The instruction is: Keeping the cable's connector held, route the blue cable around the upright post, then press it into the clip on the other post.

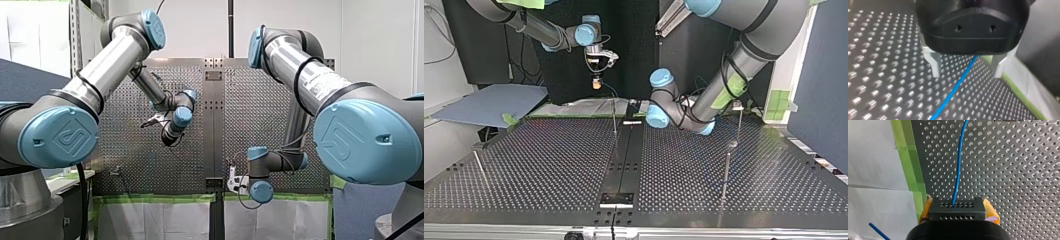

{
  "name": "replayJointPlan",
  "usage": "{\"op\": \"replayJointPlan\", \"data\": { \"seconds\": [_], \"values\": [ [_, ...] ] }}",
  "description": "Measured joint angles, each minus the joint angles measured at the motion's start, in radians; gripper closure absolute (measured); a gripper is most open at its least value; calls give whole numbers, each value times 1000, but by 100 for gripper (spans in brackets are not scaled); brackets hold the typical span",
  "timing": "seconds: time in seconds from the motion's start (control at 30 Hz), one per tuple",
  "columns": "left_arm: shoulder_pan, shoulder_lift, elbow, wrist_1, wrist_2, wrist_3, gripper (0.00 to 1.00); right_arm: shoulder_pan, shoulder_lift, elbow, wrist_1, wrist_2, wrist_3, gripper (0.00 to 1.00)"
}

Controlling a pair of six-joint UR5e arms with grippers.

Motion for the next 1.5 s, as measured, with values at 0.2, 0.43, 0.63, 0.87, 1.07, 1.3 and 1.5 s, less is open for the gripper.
{"op": "replayJointPlan", "data": {
  "seconds": [0.2, 0.43, 0.63, 0.87, 1.07, 1.3, 1.5],
  "values": [
    [-1, -39, 0, 11, 50, -50, 0, 0, 0, 0, 0, 0, -1, 100],
    [-2, -56, 0, 26, 112, -110, 0, -2, 0, -1, 1, 0, -3, 100],
    [-9, -88, 0, 21, 169, -151, 0, -1, 0, 0, 1, 0, -4, 100],
    [-18, -100, 0, 37, 234, -177, 0, 1, 0, 0, -1, 0, -6, 100],
    [-23, -105, 0, 46, 286, -202, 0, 3, 0, -1, -4, 0, -8, 100],
    [-37, -155, 1, 52, 346, -226, 0, 3, 0, -1, -7, -1, -9, 100],
    [-49, -165, 1, 95, 399, -275, 0, 3, 0, -1, -7, -2, -14, 100]
  ]
}}
